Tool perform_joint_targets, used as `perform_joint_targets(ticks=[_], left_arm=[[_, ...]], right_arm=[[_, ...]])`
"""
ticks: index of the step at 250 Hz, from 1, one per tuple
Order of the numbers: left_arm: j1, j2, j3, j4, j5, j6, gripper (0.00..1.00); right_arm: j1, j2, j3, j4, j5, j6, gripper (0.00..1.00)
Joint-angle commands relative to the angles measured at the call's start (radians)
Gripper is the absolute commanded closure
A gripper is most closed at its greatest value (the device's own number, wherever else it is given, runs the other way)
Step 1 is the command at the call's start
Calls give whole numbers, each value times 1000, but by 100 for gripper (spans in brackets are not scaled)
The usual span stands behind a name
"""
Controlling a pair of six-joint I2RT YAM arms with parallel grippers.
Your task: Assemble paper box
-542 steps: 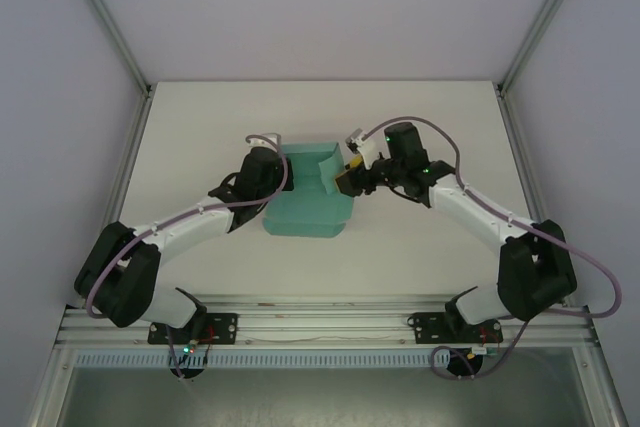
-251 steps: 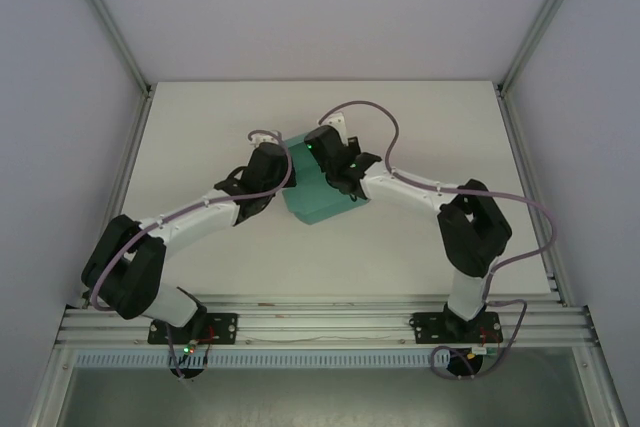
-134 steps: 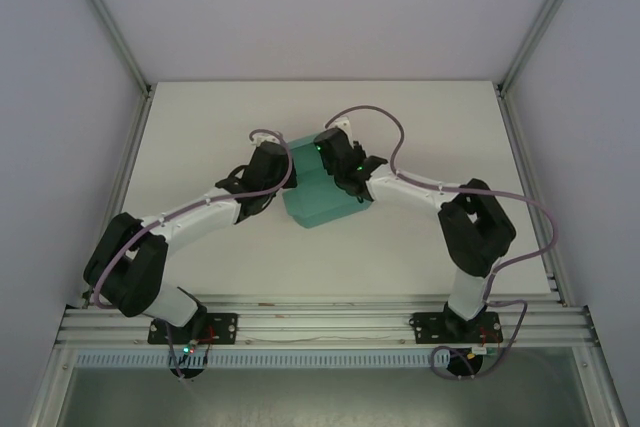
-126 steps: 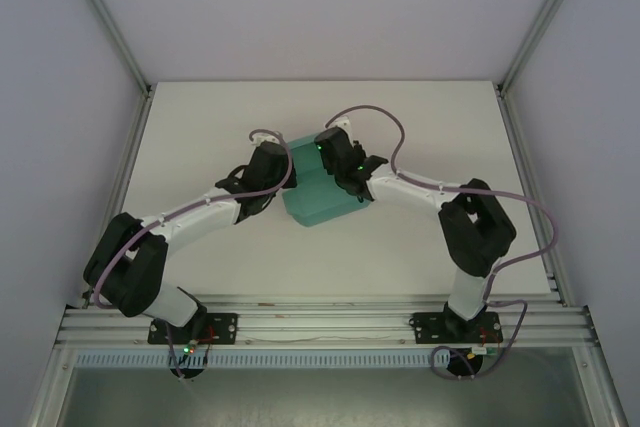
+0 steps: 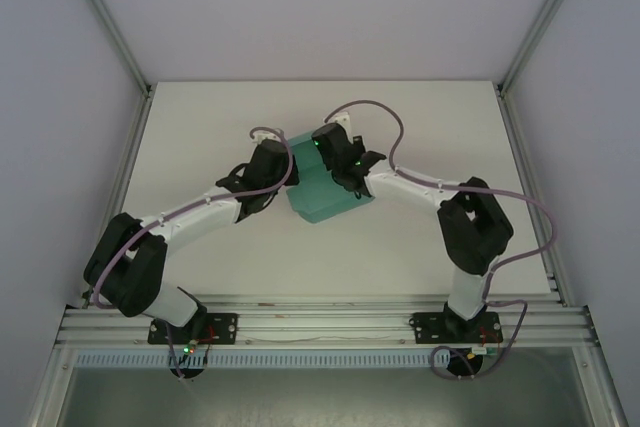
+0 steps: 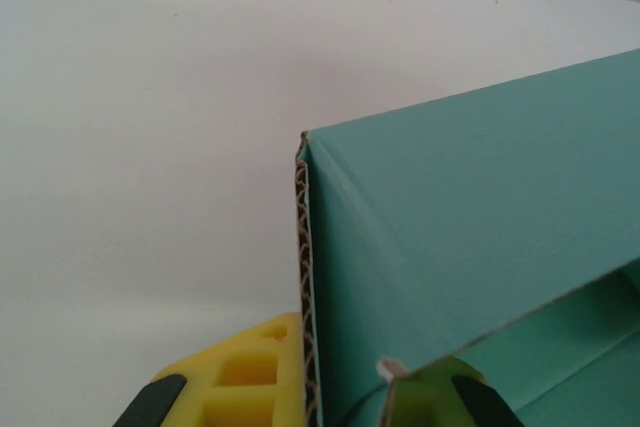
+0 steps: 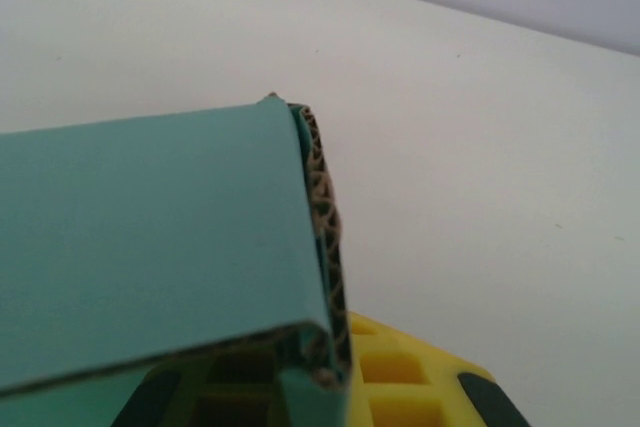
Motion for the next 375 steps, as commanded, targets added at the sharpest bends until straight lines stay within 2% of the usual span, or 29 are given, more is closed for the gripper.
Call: perform_joint_targets(ticks=[1,28,71,93,123,157,218,235,256,277,317,375], left_arm=[[12,-17,10,-74,-73,-30,100],[13,2,31,-113,-99,-72,100],[13,40,58,-131,-98,-100,100],[13,56,70,-130,-89,-114,100],[11,73,81,-116,-66,-134,100],[0,93,88,-106,-64,-165,100],[-6,117,108,-108,-50,-181,100],[-6,115,106,-101,-42,-177,100],[-5,117,109,-97,-27,-158,100],[-6,116,111,-94,-10,-126,100],[-6,108,112,-82,12,-76,100],[-5,91,121,-93,9,-8,100]], right_arm=[[-79,56,19,-162,400,34,98],[-87,92,63,-238,538,43,97],[-91,101,95,-265,592,104,92],[-91,123,128,-275,652,135,92],[-104,123,134,-229,577,215,92],[-111,149,187,-274,610,355,91],[-116,159,187,-226,595,368,91],[-122,139,145,-152,497,326,87],[-123,73,14,80,315,190,80],[-124,0,-98,242,145,102,78],[-123,-123,-227,368,-173,-33,60],[-124,-310,-355,371,-481,-73,11]])
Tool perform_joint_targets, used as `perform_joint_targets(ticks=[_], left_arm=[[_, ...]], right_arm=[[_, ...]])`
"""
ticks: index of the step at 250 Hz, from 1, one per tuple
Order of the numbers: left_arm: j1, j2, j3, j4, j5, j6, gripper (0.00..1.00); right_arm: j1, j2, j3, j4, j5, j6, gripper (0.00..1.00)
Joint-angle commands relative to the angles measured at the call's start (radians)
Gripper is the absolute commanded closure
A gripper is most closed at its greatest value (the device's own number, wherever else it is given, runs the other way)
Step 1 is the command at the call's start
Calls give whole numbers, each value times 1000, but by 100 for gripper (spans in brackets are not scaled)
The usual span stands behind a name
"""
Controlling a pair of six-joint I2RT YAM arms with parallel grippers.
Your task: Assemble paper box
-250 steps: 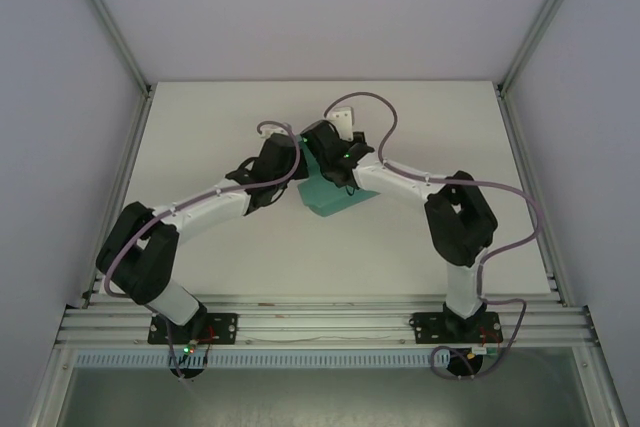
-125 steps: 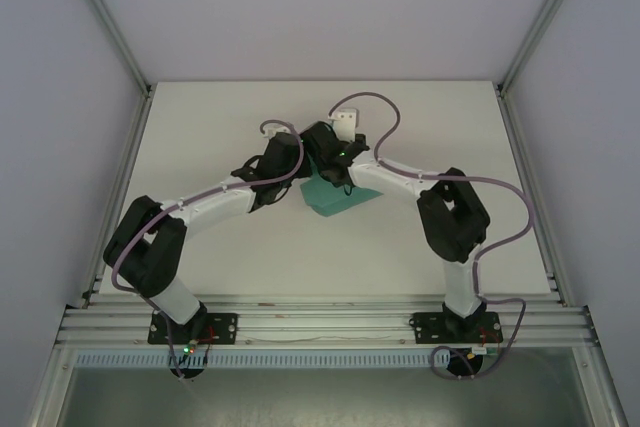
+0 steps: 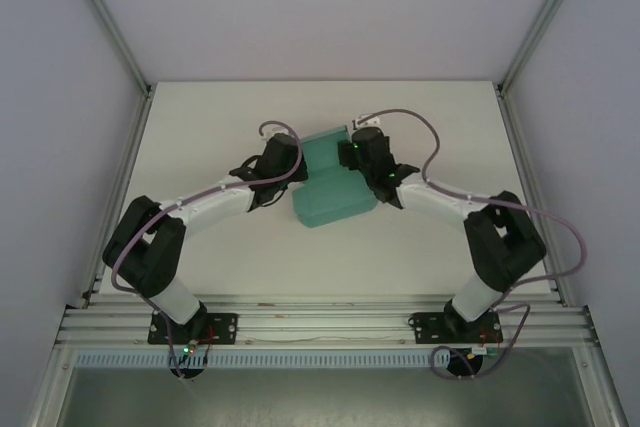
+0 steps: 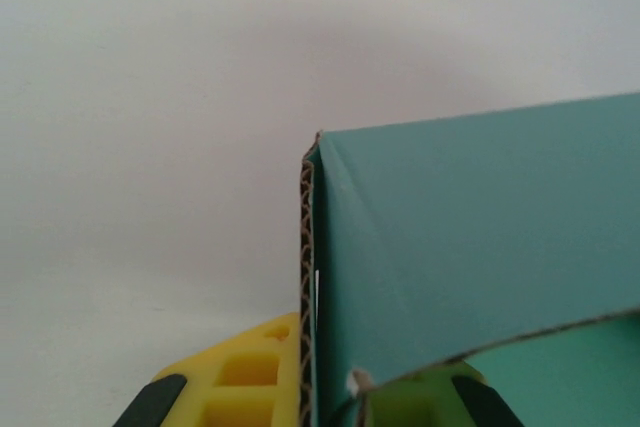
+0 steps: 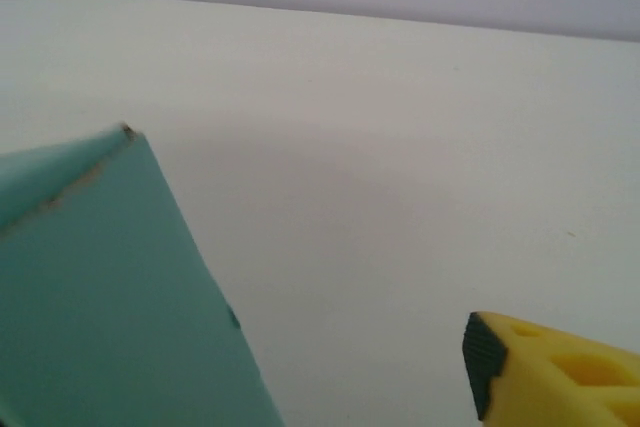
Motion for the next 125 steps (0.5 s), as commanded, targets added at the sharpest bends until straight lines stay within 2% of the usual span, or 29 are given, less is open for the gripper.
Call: perform_joint_targets(ticks=[1,10,33,50,70,88,106,125], left_arm=[[5,-40,15,-43,-23,70,100],[7,-40,20,-50,-22,77,100],[10,-41,35,-70,-13,124,100],[14,-40,50,-86,27,193,100],[23,-31,92,-145,110,346,100],[28,-12,157,-260,200,535,100],[28,14,215,-374,240,701,100],[17,25,229,-430,226,837,100]], right_arm=[[2,-104,-43,53,-212,-36,10],[-2,-135,-62,58,-238,-33,0],[1,-215,-102,67,-236,0,0],[2,-276,-122,49,-184,41,0],[2,-346,-133,-31,-101,96,0],[0,-406,-131,-156,-7,156,0],[-2,-452,-147,-277,41,200,0],[-6,-536,-187,-355,65,239,0]])
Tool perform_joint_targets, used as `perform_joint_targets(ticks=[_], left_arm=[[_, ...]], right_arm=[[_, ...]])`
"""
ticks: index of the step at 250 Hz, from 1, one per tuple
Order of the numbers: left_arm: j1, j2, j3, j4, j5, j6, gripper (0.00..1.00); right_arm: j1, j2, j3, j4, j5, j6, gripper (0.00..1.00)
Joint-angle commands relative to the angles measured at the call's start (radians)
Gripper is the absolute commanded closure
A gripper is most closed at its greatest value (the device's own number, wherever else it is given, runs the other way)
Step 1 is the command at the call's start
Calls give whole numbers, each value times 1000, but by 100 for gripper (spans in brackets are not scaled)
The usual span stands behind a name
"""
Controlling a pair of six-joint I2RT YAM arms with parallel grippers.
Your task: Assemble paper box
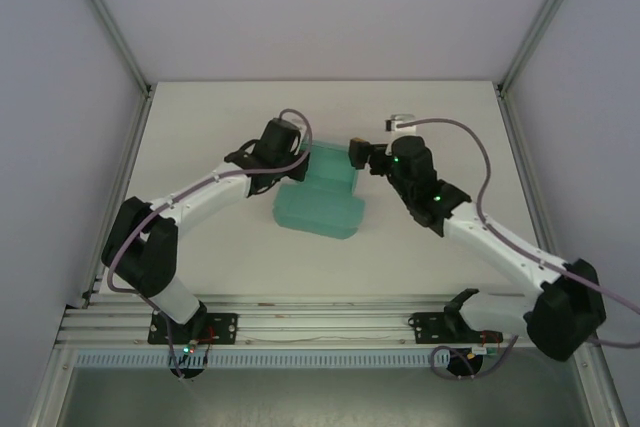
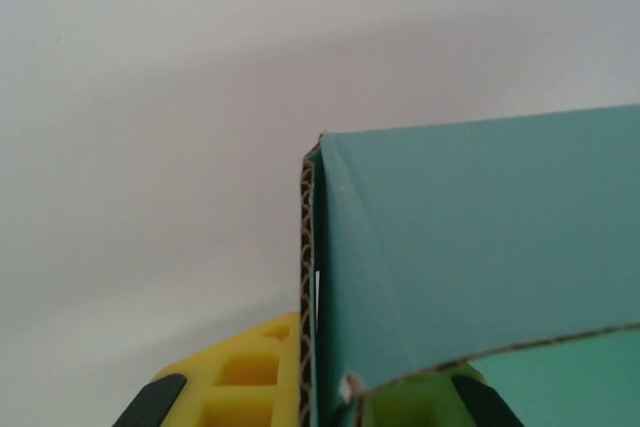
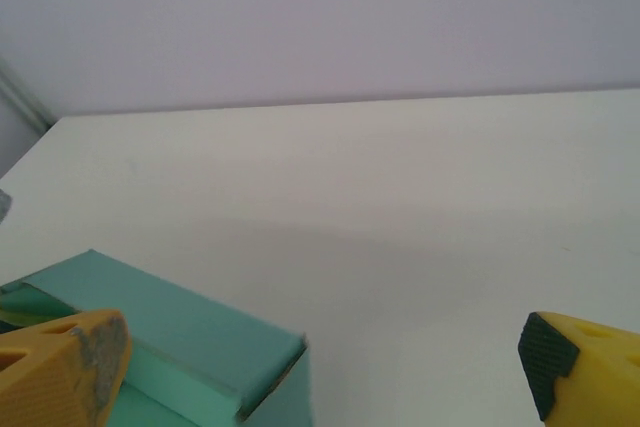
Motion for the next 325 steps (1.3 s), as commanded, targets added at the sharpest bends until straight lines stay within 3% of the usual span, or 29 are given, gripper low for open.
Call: perform_joint_targets(ticks=[1,41,74,120,166,210,266,298,325], left_arm=[[-10,24,53,-186,66,349,100],[-49,55,105,-379,122,604,100],[-66,148,216,-532,122,670,100],[-126,349,352,-627,-48,681,100],[-159,500,454,-637,-220,688,100],[-176,584,471,-520,-323,695,100],[-201,693,503,-481,-374,724,100],[-201,704,534,-495,-368,733,75],[-200,673,544,-504,-365,742,61]], right_arm=[[-6,-94,-59,-212,116,105,0],[-31,-215,-130,-343,128,185,0],[-51,-292,-190,-373,114,185,0],[-102,-322,-211,-416,76,198,0],[-134,-325,-219,-429,65,195,0],[-142,-325,-233,-414,59,197,0],[-154,-325,-246,-416,64,204,0],[-157,-328,-248,-418,59,200,0],[-156,-335,-251,-418,46,195,0]])
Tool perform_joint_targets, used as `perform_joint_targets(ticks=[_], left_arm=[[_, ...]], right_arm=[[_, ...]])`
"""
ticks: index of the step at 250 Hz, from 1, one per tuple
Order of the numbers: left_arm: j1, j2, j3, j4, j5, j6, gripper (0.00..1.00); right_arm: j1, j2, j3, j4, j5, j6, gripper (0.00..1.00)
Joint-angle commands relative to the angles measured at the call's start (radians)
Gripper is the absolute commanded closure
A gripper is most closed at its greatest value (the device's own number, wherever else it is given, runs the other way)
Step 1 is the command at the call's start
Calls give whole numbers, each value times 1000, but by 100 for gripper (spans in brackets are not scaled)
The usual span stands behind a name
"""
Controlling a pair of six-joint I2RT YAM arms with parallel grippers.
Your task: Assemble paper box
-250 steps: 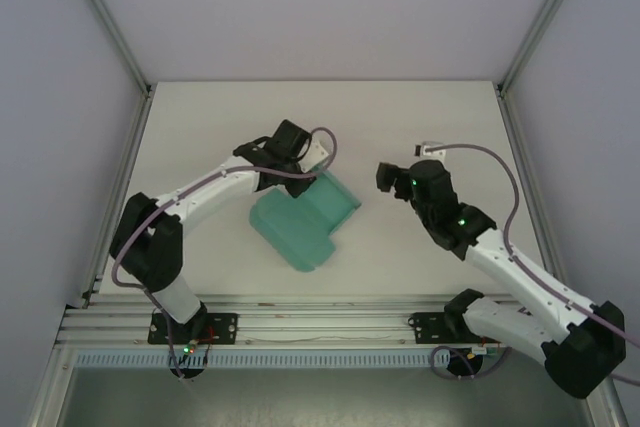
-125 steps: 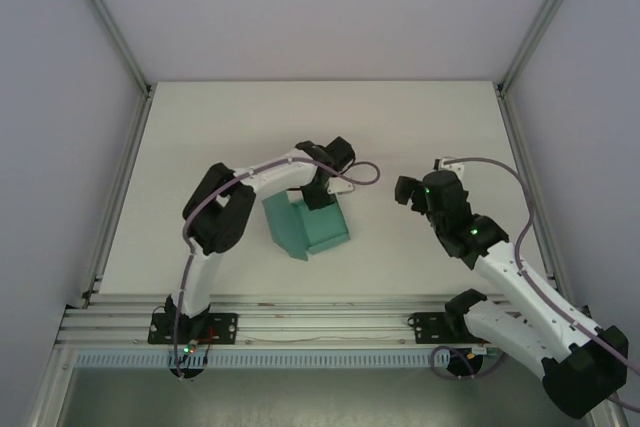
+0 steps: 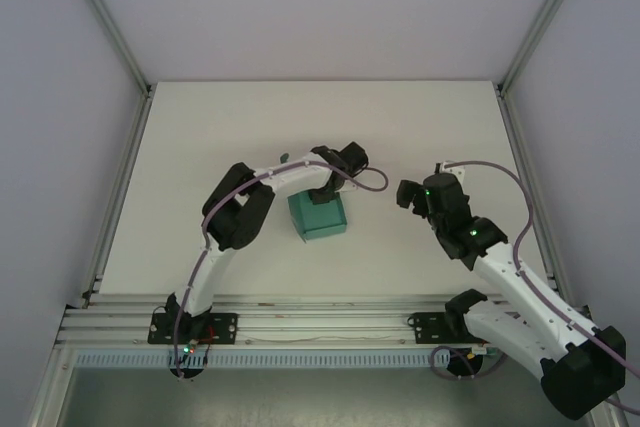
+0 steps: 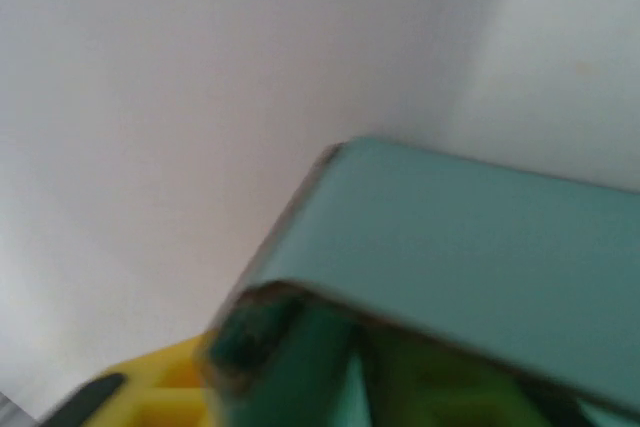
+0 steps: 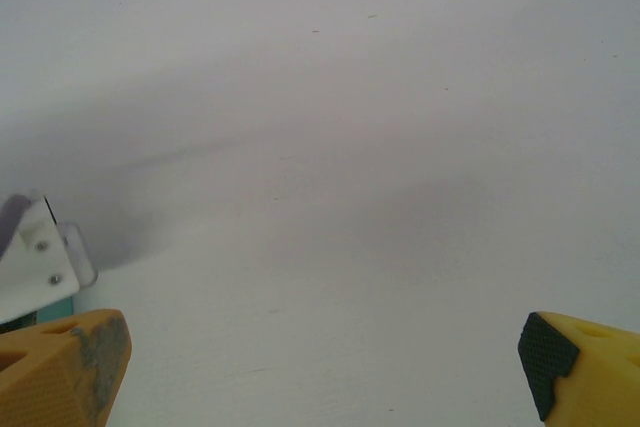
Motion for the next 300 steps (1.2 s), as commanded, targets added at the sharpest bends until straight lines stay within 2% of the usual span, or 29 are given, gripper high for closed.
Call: perform_joint_targets(ticks=[1,75,124,140,150,192,229,265,300], left_arm=[[4,34,4,21,36,9,61],[4,-73,11,-41,82,27,33],[12,-140,37,-54,167,42,25],[12,-152,64,-80,194,40,13],[13,-162,75,-87,206,40,0],[24,-252,74,-4,215,3,0],[87,-382,51,180,278,-186,0],[182,-509,-2,278,231,-522,0],[327,-666,-208,340,356,-811,0]], right_arm=[[-6,-21,-11,-10,-6,6,0],[-7,-58,-25,-12,-37,-22,0],[-6,-68,-33,14,-55,-38,0],[-5,-65,-31,16,-54,-40,0],[-5,-65,-31,20,-52,-45,0],[-7,-59,-27,41,-58,-72,0],[-7,-12,-1,59,-90,-94,0],[-7,65,20,136,-135,-185,0],[-7,187,61,240,-379,-395,0]])
